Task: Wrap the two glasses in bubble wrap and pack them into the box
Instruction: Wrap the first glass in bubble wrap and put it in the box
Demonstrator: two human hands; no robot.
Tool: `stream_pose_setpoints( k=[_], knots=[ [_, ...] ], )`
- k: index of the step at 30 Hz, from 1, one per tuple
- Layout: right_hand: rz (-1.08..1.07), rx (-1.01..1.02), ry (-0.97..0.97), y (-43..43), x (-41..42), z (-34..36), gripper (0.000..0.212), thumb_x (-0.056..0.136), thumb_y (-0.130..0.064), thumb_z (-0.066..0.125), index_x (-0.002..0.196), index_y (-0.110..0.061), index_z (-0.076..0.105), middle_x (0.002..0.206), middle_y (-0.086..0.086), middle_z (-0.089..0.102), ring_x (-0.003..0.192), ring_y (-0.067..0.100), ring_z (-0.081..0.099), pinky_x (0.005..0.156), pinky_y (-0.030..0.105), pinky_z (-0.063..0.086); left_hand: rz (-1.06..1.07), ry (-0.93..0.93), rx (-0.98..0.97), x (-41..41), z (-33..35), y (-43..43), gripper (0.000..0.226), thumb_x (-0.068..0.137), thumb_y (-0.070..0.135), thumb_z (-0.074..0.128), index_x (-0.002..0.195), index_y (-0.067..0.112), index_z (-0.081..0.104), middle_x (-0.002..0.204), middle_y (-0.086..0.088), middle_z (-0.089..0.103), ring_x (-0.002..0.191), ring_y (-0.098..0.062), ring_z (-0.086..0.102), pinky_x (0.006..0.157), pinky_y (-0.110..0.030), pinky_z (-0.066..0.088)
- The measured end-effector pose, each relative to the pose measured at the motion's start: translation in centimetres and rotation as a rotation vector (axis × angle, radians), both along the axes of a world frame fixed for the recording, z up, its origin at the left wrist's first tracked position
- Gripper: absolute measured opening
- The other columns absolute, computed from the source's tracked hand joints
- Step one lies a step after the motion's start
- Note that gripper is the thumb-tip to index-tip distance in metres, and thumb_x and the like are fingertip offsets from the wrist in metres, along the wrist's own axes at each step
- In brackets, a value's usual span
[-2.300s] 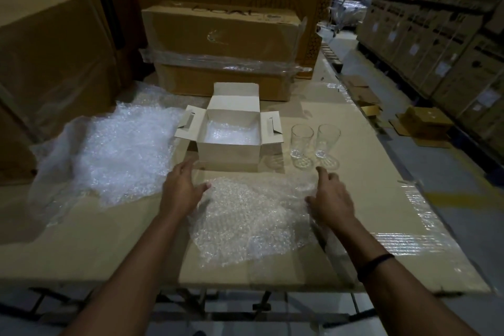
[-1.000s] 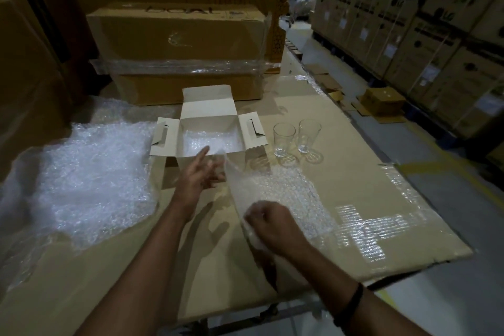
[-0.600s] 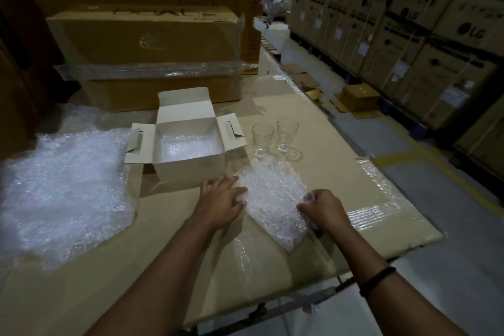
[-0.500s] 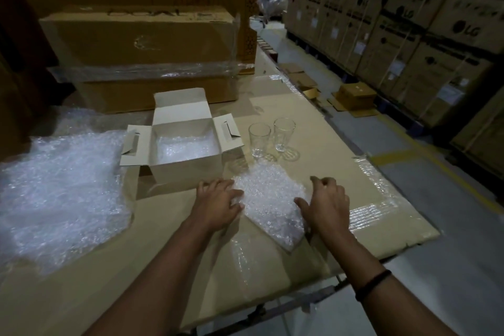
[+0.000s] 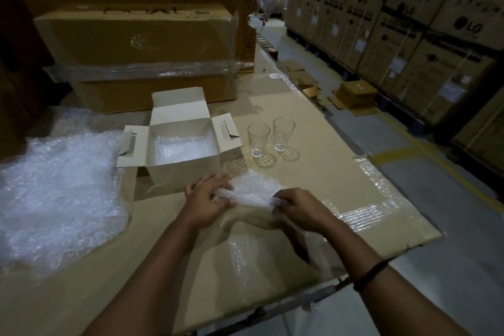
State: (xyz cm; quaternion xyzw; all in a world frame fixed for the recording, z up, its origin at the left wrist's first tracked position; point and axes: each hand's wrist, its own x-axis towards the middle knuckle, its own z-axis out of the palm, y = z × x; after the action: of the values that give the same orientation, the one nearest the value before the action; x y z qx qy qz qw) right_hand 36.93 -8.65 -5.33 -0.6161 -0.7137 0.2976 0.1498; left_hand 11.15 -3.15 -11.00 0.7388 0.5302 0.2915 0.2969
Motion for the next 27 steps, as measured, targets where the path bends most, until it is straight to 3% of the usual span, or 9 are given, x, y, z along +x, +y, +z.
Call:
stream_pose_setpoints(
  k=[3, 5, 8, 10, 13, 17, 20, 23, 27],
  knots=[
    [0.012, -0.104, 0.155, 0.7, 1.5, 1.4, 0.015, 0.095, -0.017, 0.059, 0.096, -0.013, 0.073, 0.083, -0.004, 0.07, 0.071, 0.001, 0.059, 0.066, 0.013, 0.043, -0.021, -0.347, -0.273, -0.4, 0.2, 0.2, 0.048, 0.057, 0.052, 0.08, 0.102, 0.036, 0.074, 0.117, 0.004, 0.069, 0.114, -0.018, 0.062, 0.104, -0.045, 0.046],
    [-0.011, -0.177, 0.21, 1.4, 2.4, 1.3, 0.012, 0.093, -0.02, 0.063, 0.096, -0.016, 0.073, 0.087, 0.002, 0.073, 0.074, 0.006, 0.062, 0.073, 0.023, 0.048, -0.008, -0.396, -0.308, 0.0, 0.6, 0.2, 0.033, 0.066, 0.043, 0.078, 0.093, 0.025, 0.078, 0.097, -0.005, 0.076, 0.095, -0.027, 0.07, 0.091, -0.056, 0.052],
    [-0.061, -0.166, 0.111, 2.4, 3.4, 0.9, 0.006, 0.089, -0.023, 0.067, 0.091, -0.024, 0.072, 0.088, 0.001, 0.074, 0.077, 0.012, 0.065, 0.077, 0.033, 0.052, 0.121, -0.374, -0.222, 1.1, 1.7, 0.3, 0.018, 0.082, 0.031, 0.071, 0.088, 0.015, 0.077, 0.084, -0.006, 0.076, 0.083, -0.029, 0.071, 0.082, -0.055, 0.055],
    [-0.138, 0.016, -0.05, 2.5, 3.2, 0.9, 0.011, 0.091, -0.032, 0.062, 0.094, -0.026, 0.07, 0.092, 0.0, 0.073, 0.086, 0.018, 0.066, 0.078, 0.034, 0.052, 0.18, -0.263, -0.154, 1.8, 2.1, 0.4, 0.012, 0.088, 0.028, 0.069, 0.086, 0.018, 0.075, 0.077, -0.002, 0.074, 0.079, -0.025, 0.07, 0.078, -0.047, 0.057],
    [-0.133, 0.499, -0.201, 1.7, 1.6, 0.4, 0.032, 0.092, -0.048, 0.052, 0.099, -0.022, 0.069, 0.1, -0.001, 0.07, 0.09, 0.022, 0.062, 0.078, 0.036, 0.048, 0.217, -0.105, -0.149, 2.3, 1.6, 0.8, 0.018, 0.085, 0.041, 0.064, 0.08, 0.025, 0.071, 0.07, 0.005, 0.071, 0.079, -0.02, 0.067, 0.08, -0.045, 0.054],
    [0.175, 0.546, -0.488, 0.8, -0.9, -2.3, 0.031, 0.085, -0.047, 0.057, 0.103, -0.026, 0.07, 0.114, 0.001, 0.066, 0.1, 0.026, 0.058, 0.081, 0.04, 0.044, 0.257, 0.099, -0.114, 2.8, 1.0, 1.4, 0.039, 0.078, 0.046, 0.06, 0.109, 0.025, 0.069, 0.101, 0.0, 0.073, 0.097, -0.025, 0.067, 0.095, -0.046, 0.048],
    [0.182, 0.403, -0.604, 1.6, -1.0, -3.8, 0.016, 0.081, -0.032, 0.061, 0.094, -0.024, 0.067, 0.102, -0.003, 0.067, 0.093, 0.026, 0.059, 0.073, 0.035, 0.034, 0.281, 0.094, -0.074, 2.7, 0.5, 1.4, 0.045, 0.084, 0.035, 0.071, 0.125, 0.027, 0.056, 0.115, -0.002, 0.068, 0.099, -0.025, 0.065, 0.092, -0.041, 0.05],
    [0.112, 0.257, -0.532, 2.8, -0.2, -3.1, 0.016, 0.084, -0.028, 0.057, 0.093, -0.02, 0.067, 0.099, 0.002, 0.07, 0.091, 0.029, 0.062, 0.074, 0.034, 0.038, 0.108, 0.041, 0.08, 1.9, -0.1, 1.1, 0.038, 0.086, 0.041, 0.063, 0.123, 0.035, 0.056, 0.126, 0.001, 0.057, 0.11, -0.024, 0.058, 0.094, -0.04, 0.048],
    [0.134, 0.119, -0.344, 3.9, 0.9, -1.9, 0.024, 0.086, -0.018, 0.056, 0.106, -0.019, 0.07, 0.107, 0.005, 0.072, 0.099, 0.031, 0.063, 0.081, 0.035, 0.048, -0.144, 0.386, 0.079, 1.1, -0.1, 0.8, 0.068, 0.075, 0.074, 0.034, 0.127, 0.038, 0.06, 0.144, 0.009, 0.046, 0.13, -0.018, 0.036, 0.102, -0.039, 0.025]
  ],
)
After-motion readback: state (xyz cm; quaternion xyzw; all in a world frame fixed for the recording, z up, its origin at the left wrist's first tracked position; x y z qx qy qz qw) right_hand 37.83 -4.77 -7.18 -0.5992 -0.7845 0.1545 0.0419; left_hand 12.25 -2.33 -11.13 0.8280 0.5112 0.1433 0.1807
